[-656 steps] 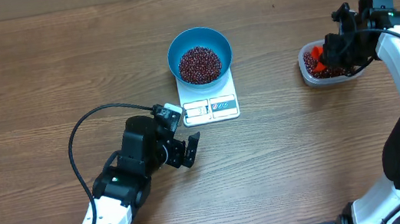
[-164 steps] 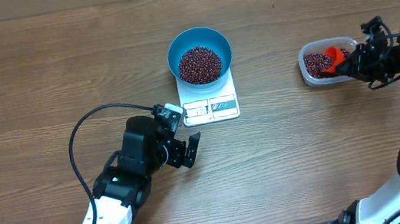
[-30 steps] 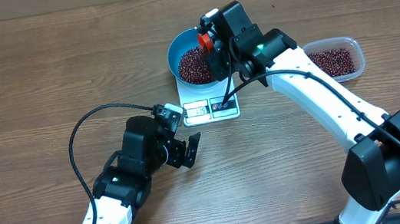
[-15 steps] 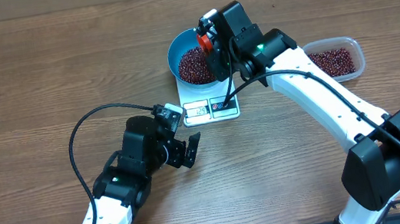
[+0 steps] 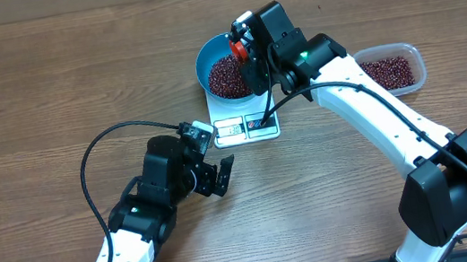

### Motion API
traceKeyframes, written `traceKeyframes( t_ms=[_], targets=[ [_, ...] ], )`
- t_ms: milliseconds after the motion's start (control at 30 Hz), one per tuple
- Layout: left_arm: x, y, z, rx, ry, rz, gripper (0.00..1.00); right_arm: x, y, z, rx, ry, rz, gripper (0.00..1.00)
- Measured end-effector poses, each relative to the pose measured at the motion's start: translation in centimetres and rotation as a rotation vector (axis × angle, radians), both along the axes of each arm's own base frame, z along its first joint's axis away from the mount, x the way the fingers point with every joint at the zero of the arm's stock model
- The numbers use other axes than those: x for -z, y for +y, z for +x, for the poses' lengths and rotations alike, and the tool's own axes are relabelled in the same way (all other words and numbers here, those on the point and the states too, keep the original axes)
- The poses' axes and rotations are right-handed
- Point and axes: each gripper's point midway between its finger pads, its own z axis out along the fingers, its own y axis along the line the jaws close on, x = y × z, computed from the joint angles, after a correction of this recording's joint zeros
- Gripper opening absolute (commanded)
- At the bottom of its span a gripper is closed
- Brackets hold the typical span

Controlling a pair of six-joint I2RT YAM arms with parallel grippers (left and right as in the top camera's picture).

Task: Scoop item into bowl and weigh 150g on scale
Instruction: 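Tip the red scoop and shake beans into the teal bowl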

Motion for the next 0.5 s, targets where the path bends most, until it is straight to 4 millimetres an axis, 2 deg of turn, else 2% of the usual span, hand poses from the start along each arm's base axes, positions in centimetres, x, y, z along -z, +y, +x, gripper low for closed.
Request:
traceKeyframes(
  t_ms=[500],
  targets=[
    [0.0, 0.0, 0.0, 0.0, 0.0, 0.0, 1.0, -0.01, 0.0, 0.01, -0.033, -0.012, -0.02, 0.04]
  ],
)
